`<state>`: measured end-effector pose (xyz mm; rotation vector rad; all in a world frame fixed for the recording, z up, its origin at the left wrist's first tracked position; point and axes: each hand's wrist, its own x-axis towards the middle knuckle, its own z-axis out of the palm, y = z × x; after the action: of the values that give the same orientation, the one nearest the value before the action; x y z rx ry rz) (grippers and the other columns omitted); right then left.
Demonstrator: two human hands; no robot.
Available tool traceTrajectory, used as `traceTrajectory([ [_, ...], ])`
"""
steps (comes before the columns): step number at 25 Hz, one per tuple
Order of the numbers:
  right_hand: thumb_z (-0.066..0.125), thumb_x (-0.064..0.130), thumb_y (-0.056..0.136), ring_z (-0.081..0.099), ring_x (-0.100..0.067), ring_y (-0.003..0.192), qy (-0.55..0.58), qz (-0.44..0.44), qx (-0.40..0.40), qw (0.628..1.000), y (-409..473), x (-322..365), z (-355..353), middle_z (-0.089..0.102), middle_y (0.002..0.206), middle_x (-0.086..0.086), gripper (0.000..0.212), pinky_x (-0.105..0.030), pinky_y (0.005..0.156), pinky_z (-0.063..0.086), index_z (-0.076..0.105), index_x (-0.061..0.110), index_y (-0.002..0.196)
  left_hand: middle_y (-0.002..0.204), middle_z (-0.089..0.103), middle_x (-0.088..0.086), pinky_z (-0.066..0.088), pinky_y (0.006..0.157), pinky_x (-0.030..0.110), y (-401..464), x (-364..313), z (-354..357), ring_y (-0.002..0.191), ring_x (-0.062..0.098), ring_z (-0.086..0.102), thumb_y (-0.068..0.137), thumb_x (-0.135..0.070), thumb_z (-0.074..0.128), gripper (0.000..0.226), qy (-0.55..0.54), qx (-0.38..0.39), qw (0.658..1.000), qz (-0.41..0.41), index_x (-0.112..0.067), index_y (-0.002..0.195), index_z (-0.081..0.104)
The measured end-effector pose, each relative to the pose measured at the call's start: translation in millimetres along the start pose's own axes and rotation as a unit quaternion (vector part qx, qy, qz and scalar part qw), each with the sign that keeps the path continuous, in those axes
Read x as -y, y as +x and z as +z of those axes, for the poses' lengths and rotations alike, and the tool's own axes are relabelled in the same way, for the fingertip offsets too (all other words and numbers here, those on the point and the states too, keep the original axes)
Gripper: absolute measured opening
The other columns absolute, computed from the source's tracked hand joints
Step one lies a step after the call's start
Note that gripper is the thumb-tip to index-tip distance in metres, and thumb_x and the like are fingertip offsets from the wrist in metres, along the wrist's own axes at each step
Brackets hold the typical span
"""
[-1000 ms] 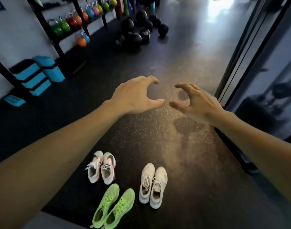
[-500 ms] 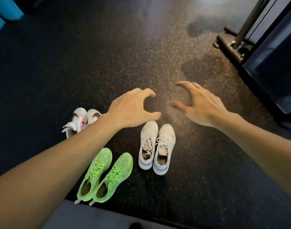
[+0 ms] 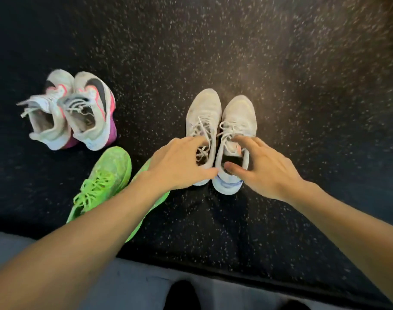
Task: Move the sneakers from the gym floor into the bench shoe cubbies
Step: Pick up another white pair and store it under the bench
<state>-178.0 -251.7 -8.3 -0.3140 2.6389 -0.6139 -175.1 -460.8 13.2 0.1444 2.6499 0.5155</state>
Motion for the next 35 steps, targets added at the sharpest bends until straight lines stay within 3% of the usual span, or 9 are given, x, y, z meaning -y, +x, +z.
traceTrajectory([
  [3, 0.045, 0.072, 0.078, 0.056, -0.018, 0.103, 0.017, 0.008, 0.016, 1.0, -4, -12, 40, 0.044, 0.13, 0.015, 0.06, -0.037, 0.07, 0.048, 0.029, 0.045, 0.129, 0.112, 0.058, -0.009, 0.046, 0.069, 0.034, 4, 17, 34, 0.1, 0.017, 0.056, 0.062, -0.074, 0.06, 0.069, -0.003, 0.004, 1.0, -0.023, -0.043, 0.122, 0.048],
  [7, 0.052, 0.067, 0.078, 0.056, -0.018, 0.105, 0.013, 0.027, 0.058, 0.998, -6, -22, 82, 0.042, 0.129, 0.015, 0.062, -0.04, 0.076, 0.051, 0.034, 0.039, 0.13, 0.08, 0.043, -0.015, 0.037, 0.062, 0.032, 12, 33, 66, 0.088, 0.016, 0.044, 0.064, -0.065, 0.065, 0.055, 0.018, 0.004, 1.0, -0.016, -0.039, 0.111, 0.053],
  [12, 0.066, 0.048, 0.079, 0.057, -0.02, 0.091, 0.021, 0.028, 0.041, 0.999, 2, -24, 102, 0.049, 0.108, 0.01, 0.043, -0.042, 0.072, 0.052, 0.049, 0.029, 0.114, 0.081, 0.05, -0.006, 0.033, 0.06, 0.032, 25, 42, 84, 0.084, 0.026, 0.054, 0.077, -0.041, 0.07, 0.024, 0.066, 0.03, 0.997, -0.013, -0.026, 0.081, 0.052],
  [16, 0.068, 0.03, 0.082, 0.052, -0.018, 0.078, 0.02, 0.003, -0.015, 1.0, 1, -21, 106, 0.049, 0.093, 0.006, 0.02, -0.034, 0.066, 0.047, 0.054, 0.02, 0.093, 0.076, 0.053, 0.002, 0.033, 0.059, 0.032, 29, 41, 85, 0.073, 0.031, 0.053, 0.079, -0.028, 0.072, 0.036, 0.042, 0.026, 0.999, 0.0, -0.019, 0.065, 0.039],
  [20, 0.069, 0.024, 0.082, 0.047, -0.014, 0.071, 0.024, -0.014, -0.069, 0.997, -3, -13, 87, 0.043, 0.086, 0.009, 0.018, -0.031, 0.061, 0.044, 0.052, 0.019, 0.085, 0.073, 0.053, 0.004, 0.038, 0.06, 0.036, 27, 33, 61, 0.071, 0.031, 0.051, 0.079, -0.024, 0.07, 0.047, 0.05, 0.017, 0.998, 0.03, -0.019, 0.06, 0.027],
  [29, 0.072, 0.025, 0.08, 0.053, -0.014, 0.077, 0.019, -0.056, -0.151, 0.987, -6, 46, -81, 0.054, 0.094, 0.005, 0.023, -0.032, 0.068, 0.052, 0.056, 0.02, 0.096, 0.08, 0.057, 0.001, 0.045, 0.068, 0.042, -1, -40, -108, 0.078, 0.03, 0.055, 0.084, -0.029, 0.066, 0.029, 0.035, -0.054, 0.996, 0.069, -0.024, 0.072, 0.041],
  [35, 0.072, 0.023, 0.08, 0.049, -0.012, 0.073, -0.011, -0.105, -0.203, 0.973, -29, 109, -273, 0.046, 0.088, 0.01, 0.021, -0.027, 0.063, 0.046, 0.055, 0.02, 0.092, 0.08, 0.054, -0.005, 0.033, 0.066, 0.03, -34, -123, -294, 0.075, 0.021, 0.054, 0.087, -0.032, 0.064, 0.018, 0.057, -0.154, 0.979, 0.12, -0.025, 0.078, 0.051],
])
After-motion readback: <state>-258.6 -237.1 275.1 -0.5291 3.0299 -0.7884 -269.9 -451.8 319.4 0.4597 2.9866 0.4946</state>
